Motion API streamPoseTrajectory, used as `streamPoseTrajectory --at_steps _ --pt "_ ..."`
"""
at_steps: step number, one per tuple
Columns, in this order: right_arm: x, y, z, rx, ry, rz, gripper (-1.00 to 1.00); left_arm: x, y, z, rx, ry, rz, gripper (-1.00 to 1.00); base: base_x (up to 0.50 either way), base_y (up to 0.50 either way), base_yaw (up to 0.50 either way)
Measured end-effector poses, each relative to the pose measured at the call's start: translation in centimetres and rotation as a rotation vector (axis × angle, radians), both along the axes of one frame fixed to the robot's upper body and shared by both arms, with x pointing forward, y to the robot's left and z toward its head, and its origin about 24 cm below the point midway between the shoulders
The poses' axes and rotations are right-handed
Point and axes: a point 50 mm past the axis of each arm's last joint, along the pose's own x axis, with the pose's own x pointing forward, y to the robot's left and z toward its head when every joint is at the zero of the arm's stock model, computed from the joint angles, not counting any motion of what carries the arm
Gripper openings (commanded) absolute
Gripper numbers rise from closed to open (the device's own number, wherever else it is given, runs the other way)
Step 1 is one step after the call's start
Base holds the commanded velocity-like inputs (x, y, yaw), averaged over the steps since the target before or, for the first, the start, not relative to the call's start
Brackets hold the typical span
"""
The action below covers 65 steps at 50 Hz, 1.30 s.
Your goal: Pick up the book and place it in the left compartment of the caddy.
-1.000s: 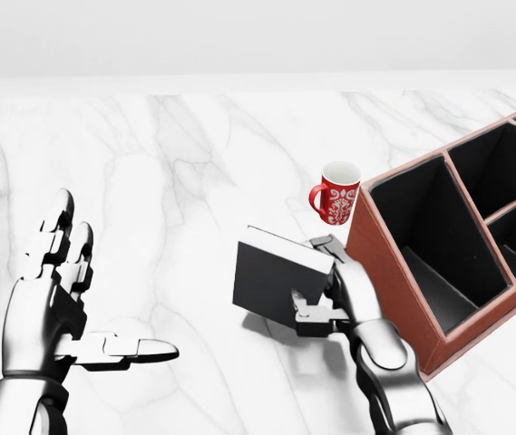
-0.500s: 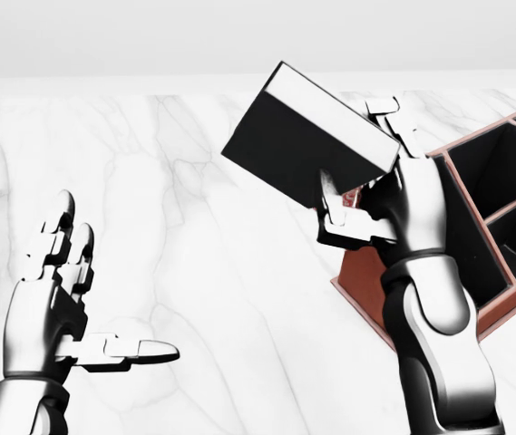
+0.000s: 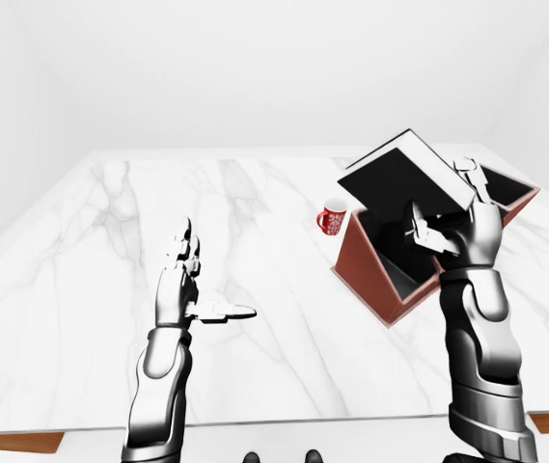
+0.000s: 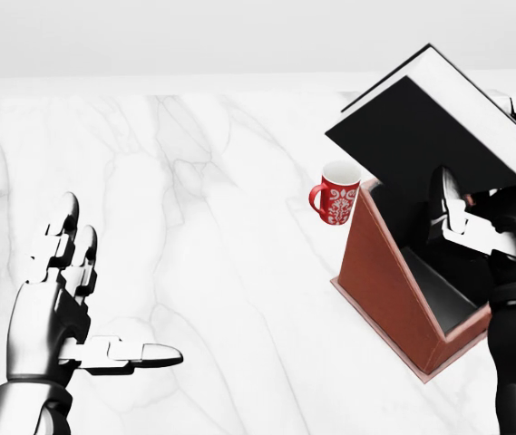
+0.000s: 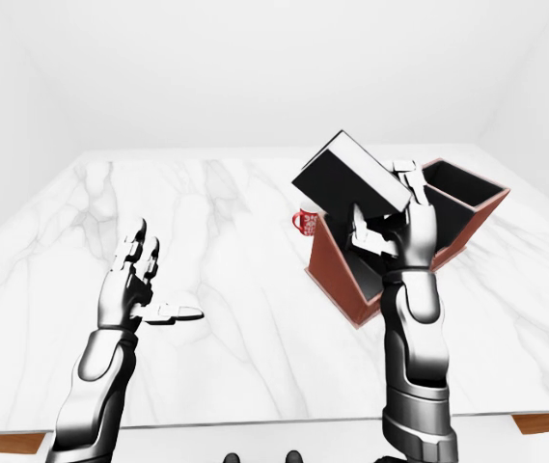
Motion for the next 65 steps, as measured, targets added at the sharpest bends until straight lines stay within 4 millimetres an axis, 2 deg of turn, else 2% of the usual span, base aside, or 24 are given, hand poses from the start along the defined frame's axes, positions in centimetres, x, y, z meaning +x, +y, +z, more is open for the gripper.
streamPoseTrajectory --at_steps 12,27,46,65 --pt "-0.2 -3.5 -1.4 -0.008 0.077 -0.110 -1.00 -0.1 -0.1 0.0 0.003 0.002 -0.002 1.00 0.00 0.00 0.00" --pt "1.0 -6.3 -4.3 -0.024 0.242 -0.212 -1.00 0.0 -0.1 0.1 0.005 -0.006 -0.003 1.00 0.00 0.00 0.00" --pt "3.0 -8.0 -7.9 -0.033 0.450 -0.294 -1.00 0.2 -0.1 0.3 0.006 -0.011 -0.005 1.00 0.00 0.00 0.00" --pt "4.1 -8.8 -9.5 -0.053 0.525 -0.337 -1.00 0.4 0.0 0.2 0.006 -0.006 -0.006 1.00 0.00 0.00 0.00"
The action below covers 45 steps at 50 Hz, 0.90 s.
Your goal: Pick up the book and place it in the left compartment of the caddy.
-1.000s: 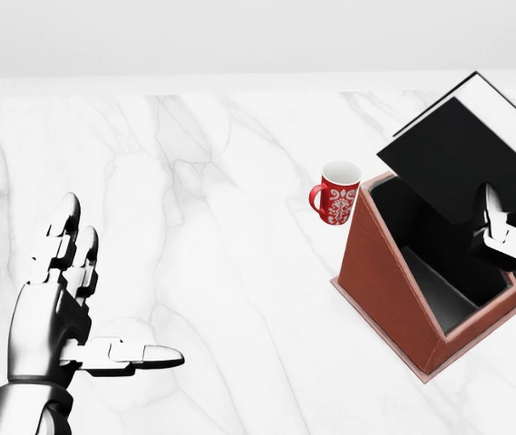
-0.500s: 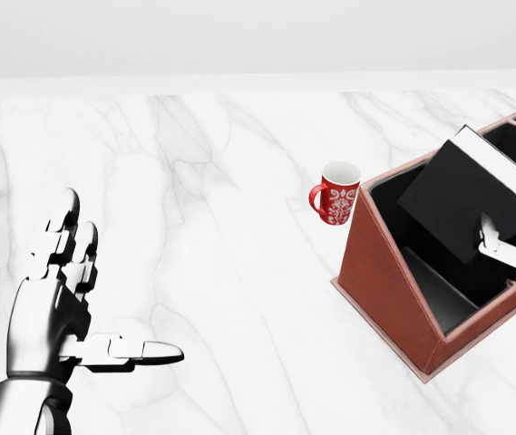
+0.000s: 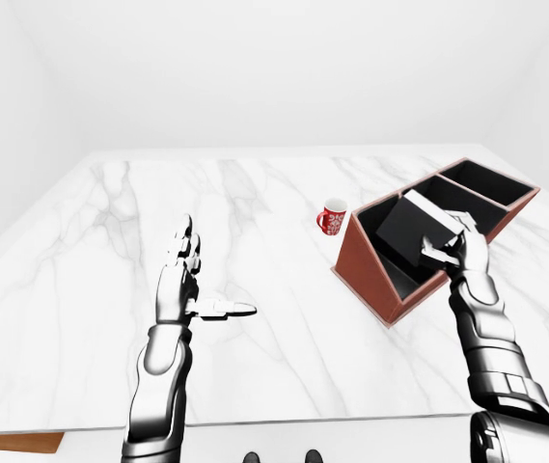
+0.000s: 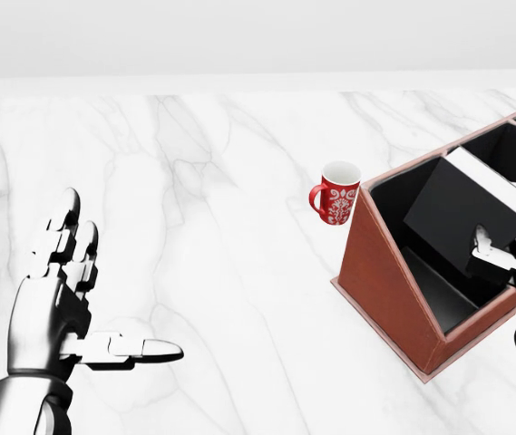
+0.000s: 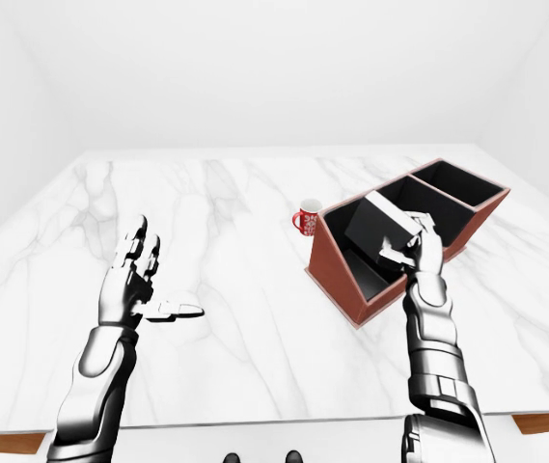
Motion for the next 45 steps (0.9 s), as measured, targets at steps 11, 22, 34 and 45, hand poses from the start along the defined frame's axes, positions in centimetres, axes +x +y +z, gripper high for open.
streamPoseTrajectory --at_steps 11,22,34,45 --pt "0.7 0.2 -0.7 -0.007 0.023 0.002 -1.00 0.1 0.0 -0.1 0.000 0.003 0.000 1.00 0.00 0.00 0.00" --pt "1.1 0.3 -1.4 -0.009 0.042 0.007 -1.00 0.0 0.0 -0.2 -0.001 0.009 0.000 1.00 0.00 0.00 0.00" --pt "1.2 0.5 -2.2 -0.003 0.083 0.007 -1.00 -0.1 0.0 -0.3 -0.001 0.012 0.001 1.00 0.00 0.00 0.00" --pt "1.1 0.6 -2.9 0.003 0.120 0.006 -1.00 -0.1 0.0 -0.3 -0.001 0.014 0.001 1.00 0.00 0.00 0.00"
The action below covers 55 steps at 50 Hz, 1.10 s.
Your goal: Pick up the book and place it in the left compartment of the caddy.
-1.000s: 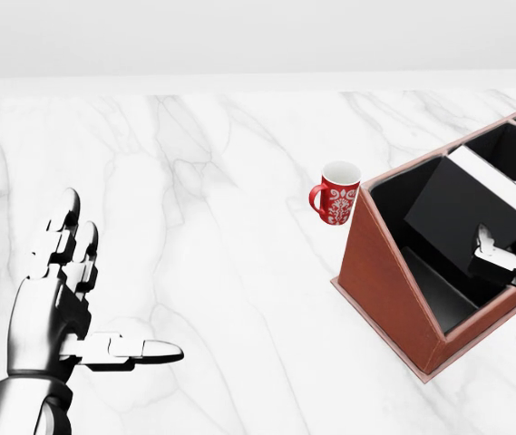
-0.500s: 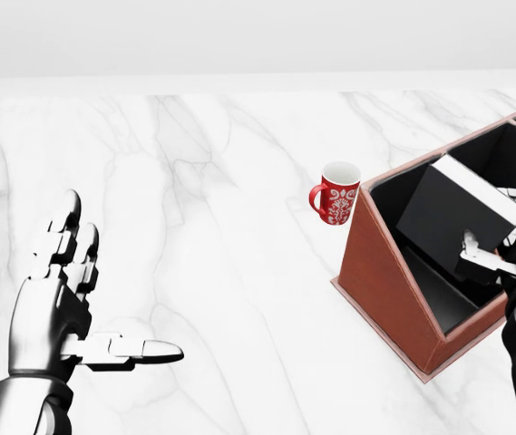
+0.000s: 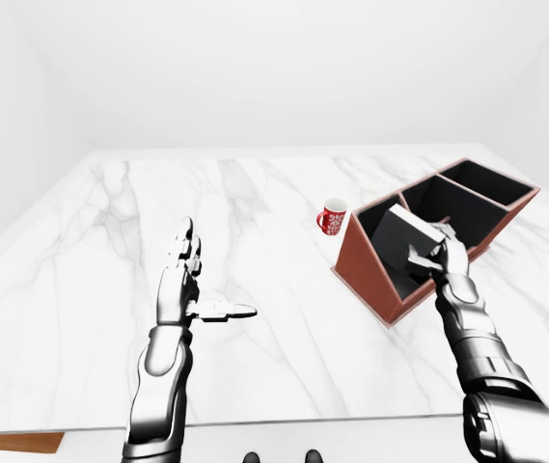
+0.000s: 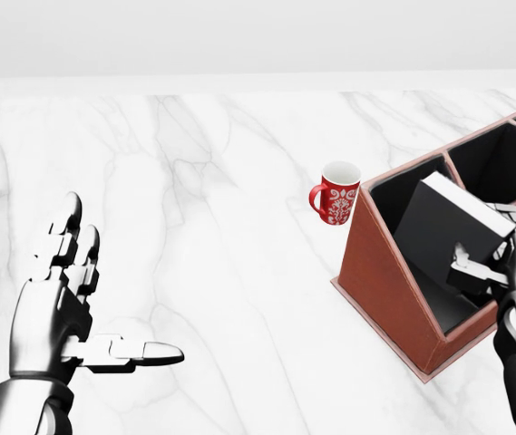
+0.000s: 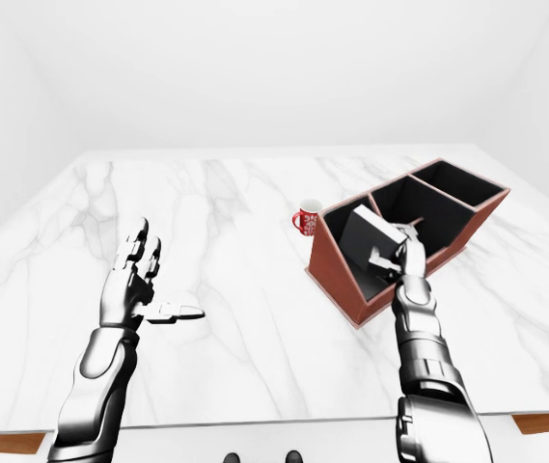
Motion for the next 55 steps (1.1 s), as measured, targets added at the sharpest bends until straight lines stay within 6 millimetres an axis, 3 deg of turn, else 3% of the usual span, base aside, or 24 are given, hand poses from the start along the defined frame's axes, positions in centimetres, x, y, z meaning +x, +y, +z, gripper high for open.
streamPoseTrajectory --at_steps 23,26,36,37,38,39,47,55 --pt "-0.2 0.0 -0.7 0.004 0.032 -0.004 -1.00 0.1 0.0 -0.1 -0.001 0.005 0.000 1.00 0.00 0.00 0.00" --pt "-0.2 0.0 -0.7 0.003 0.033 -0.007 -0.86 0.1 0.0 -0.1 -0.001 0.005 0.000 1.00 0.00 0.00 0.00" --pt "-0.1 -0.1 -0.4 -0.017 0.026 -0.016 -0.04 0.1 0.0 -0.1 -0.001 0.003 0.000 1.00 0.00 0.00 0.00" --pt "-0.1 -0.1 -0.3 -0.017 0.022 -0.015 0.22 0.1 0.0 -0.1 -0.002 0.003 0.000 1.00 0.00 0.00 0.00" --pt "-0.1 -0.1 -0.3 -0.018 0.019 -0.014 0.22 0.1 0.0 -0.1 -0.002 0.003 0.000 1.00 0.00 0.00 0.00" --pt "0.0 -0.1 -0.2 -0.019 0.016 -0.015 0.39 0.1 0.0 -0.1 -0.002 0.003 0.000 1.00 0.00 0.00 0.00" --pt "0.1 -0.1 0.3 -0.023 -0.003 -0.017 0.43 0.1 0.0 0.0 -0.004 0.002 0.000 1.00 0.00 0.00 0.00" --pt "0.2 0.0 0.9 -0.029 -0.035 -0.011 0.28 0.0 0.0 0.0 -0.005 0.002 0.000 1.00 0.00 0.00 0.00"
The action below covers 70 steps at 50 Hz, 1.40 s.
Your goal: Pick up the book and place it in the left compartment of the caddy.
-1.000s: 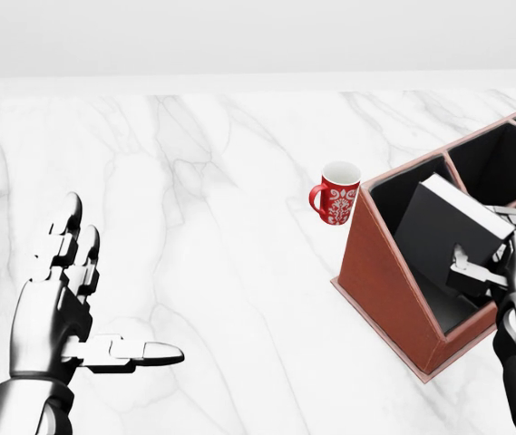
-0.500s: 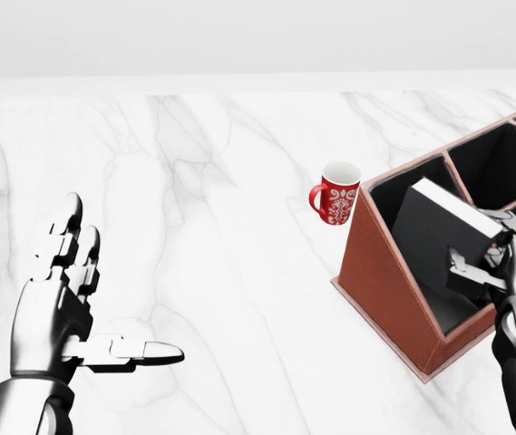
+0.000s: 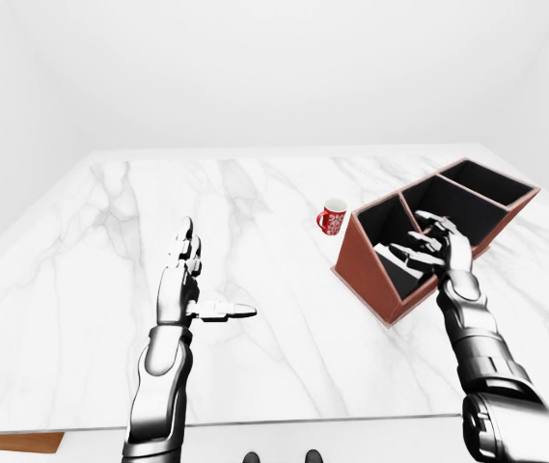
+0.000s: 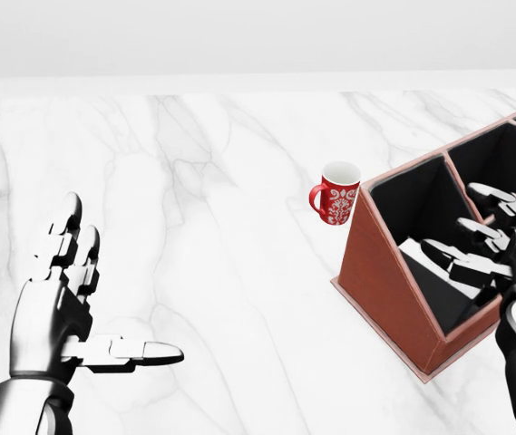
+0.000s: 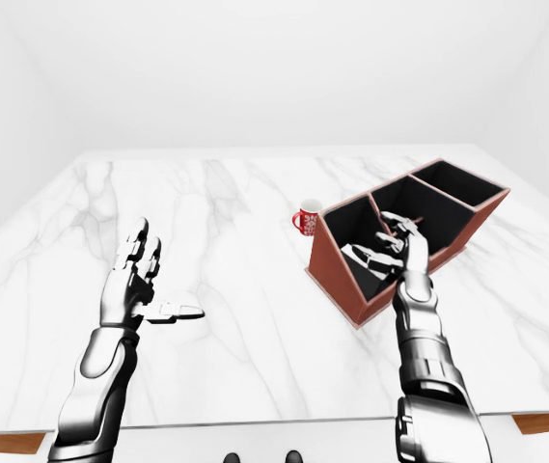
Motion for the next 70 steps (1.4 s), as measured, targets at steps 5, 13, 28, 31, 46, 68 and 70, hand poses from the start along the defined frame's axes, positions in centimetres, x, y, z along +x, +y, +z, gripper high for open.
streamPoseTrajectory --at_steps 5,13,28,31,46,68,70 --pt "0.0 0.2 1.1 -0.002 -0.039 0.013 0.25 0.0 0.0 0.0 0.000 0.002 0.000 1.00 0.00 0.00 0.00" --pt "0.0 0.8 4.7 0.005 -0.132 0.045 0.29 0.1 0.1 0.1 -0.001 -0.002 0.001 1.00 0.00 0.00 0.00" --pt "-3.5 3.5 12.7 -0.051 -0.543 0.161 1.00 -0.3 0.2 1.5 0.003 -0.065 0.008 1.00 0.00 0.00 0.00" --pt "-4.5 4.1 13.4 -0.053 -0.593 0.186 1.00 -0.5 0.2 2.1 0.009 -0.093 0.009 1.00 0.00 0.00 0.00" --pt "-10.0 8.0 13.7 -0.100 -0.707 0.316 1.00 -2.8 -0.4 7.8 0.062 -0.353 -0.008 1.00 0.00 0.00 0.00" --pt "-13.7 13.6 18.0 -0.133 -0.977 0.428 1.00 -8.8 -1.2 17.5 0.092 -0.914 -0.028 1.00 0.00 0.00 0.00" --pt "-13.9 13.7 18.2 -0.133 -0.991 0.432 1.00 -9.0 -1.2 17.8 0.088 -0.932 -0.030 1.00 0.00 0.00 0.00"
